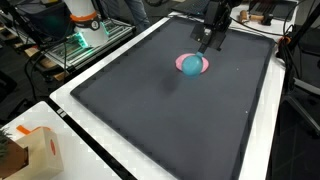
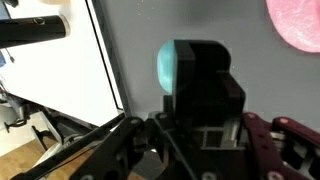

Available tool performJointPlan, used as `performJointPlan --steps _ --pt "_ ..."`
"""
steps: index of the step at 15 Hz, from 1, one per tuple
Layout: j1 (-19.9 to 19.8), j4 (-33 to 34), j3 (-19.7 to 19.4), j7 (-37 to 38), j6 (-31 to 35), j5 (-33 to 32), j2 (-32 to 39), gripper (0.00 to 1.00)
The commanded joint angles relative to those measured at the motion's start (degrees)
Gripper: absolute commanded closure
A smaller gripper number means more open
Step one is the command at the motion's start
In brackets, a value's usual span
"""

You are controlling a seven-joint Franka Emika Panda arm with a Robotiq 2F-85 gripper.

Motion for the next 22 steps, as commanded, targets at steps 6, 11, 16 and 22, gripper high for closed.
performJointPlan --steps 6,11,16,22 --pt "0.2 -1.2 1.5 7.1 -8.7 -0.2 2.4 0.75" --pt "-0.1 -0.9 2.7 5.8 -11.9 0.8 3.4 0.75" --pt "-0.8 -0.8 3.5 4.5 -10.5 2.3 3.9 0.75" --pt "-0.6 -1.1 3.5 4.5 -8.8 2.3 4.1 0.75"
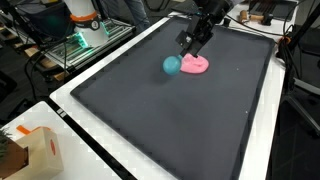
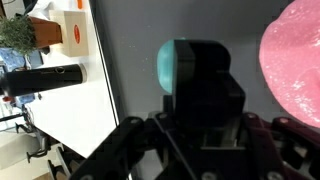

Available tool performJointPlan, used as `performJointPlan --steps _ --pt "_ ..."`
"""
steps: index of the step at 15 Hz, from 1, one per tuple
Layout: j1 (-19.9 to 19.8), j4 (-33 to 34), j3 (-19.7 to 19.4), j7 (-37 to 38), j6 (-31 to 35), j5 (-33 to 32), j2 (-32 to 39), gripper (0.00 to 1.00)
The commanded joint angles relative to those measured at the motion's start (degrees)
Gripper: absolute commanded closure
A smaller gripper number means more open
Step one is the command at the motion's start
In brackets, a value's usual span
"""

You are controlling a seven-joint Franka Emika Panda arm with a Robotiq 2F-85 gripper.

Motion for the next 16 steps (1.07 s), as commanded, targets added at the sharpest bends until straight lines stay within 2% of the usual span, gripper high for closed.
performJointPlan --steps 1,16 --pt "-0.7 -0.3 0.6 -1.2 1.8 1.0 0.1 0.75" --pt "-0.1 -0.4 0.9 -2.7 4.8 1.1 1.8 0.75"
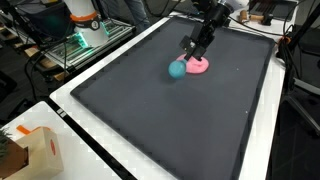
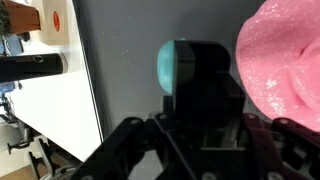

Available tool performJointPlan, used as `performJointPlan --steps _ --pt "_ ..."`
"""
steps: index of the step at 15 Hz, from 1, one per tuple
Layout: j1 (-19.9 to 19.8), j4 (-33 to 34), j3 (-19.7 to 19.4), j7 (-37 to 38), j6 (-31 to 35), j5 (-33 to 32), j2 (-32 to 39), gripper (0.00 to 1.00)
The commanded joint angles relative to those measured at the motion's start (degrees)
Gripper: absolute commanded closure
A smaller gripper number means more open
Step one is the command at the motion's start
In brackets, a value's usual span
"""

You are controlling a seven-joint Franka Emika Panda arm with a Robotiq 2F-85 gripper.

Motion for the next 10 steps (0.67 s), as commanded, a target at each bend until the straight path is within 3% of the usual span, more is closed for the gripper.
performJointPlan --steps 1,10 --pt "-0.3 -0.4 0.2 -1.6 0.9 1.2 0.2 0.75" --pt "-2.3 0.5 0.2 -11.8 3.5 7.0 -1.0 0.75"
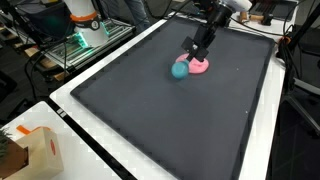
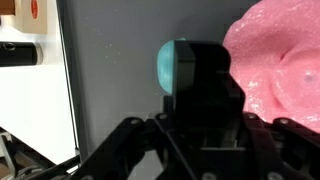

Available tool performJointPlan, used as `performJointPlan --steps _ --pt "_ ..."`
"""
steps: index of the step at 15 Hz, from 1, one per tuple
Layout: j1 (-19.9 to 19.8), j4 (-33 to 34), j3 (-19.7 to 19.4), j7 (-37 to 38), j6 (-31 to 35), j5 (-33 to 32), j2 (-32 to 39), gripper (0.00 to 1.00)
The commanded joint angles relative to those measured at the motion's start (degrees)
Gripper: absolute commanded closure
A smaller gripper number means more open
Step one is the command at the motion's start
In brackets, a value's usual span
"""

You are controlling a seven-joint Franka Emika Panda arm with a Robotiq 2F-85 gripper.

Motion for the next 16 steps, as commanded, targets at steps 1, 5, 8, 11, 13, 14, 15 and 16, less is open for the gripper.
performJointPlan --steps 1,5,8,11,13,14,15,16 --pt "-1.4 0.0 0.0 -5.2 0.7 3.8 -1.4 0.75" --pt "-2.5 0.9 -0.5 -9.4 0.1 7.4 -2.8 0.75" --pt "-4.2 1.4 0.0 -13.7 0.5 11.0 -4.5 0.75" --pt "-5.9 1.9 0.4 -18.3 0.6 15.1 -6.5 0.75" --pt "-7.4 2.3 0.8 -21.7 0.6 18.5 -7.7 0.75" --pt "-8.2 2.5 1.0 -23.5 0.6 20.5 -8.3 0.75" --pt "-8.8 2.6 1.2 -24.9 0.4 22.3 -8.8 0.75" --pt "-9.8 2.4 1.5 -26.8 0.7 24.8 -9.5 0.75"
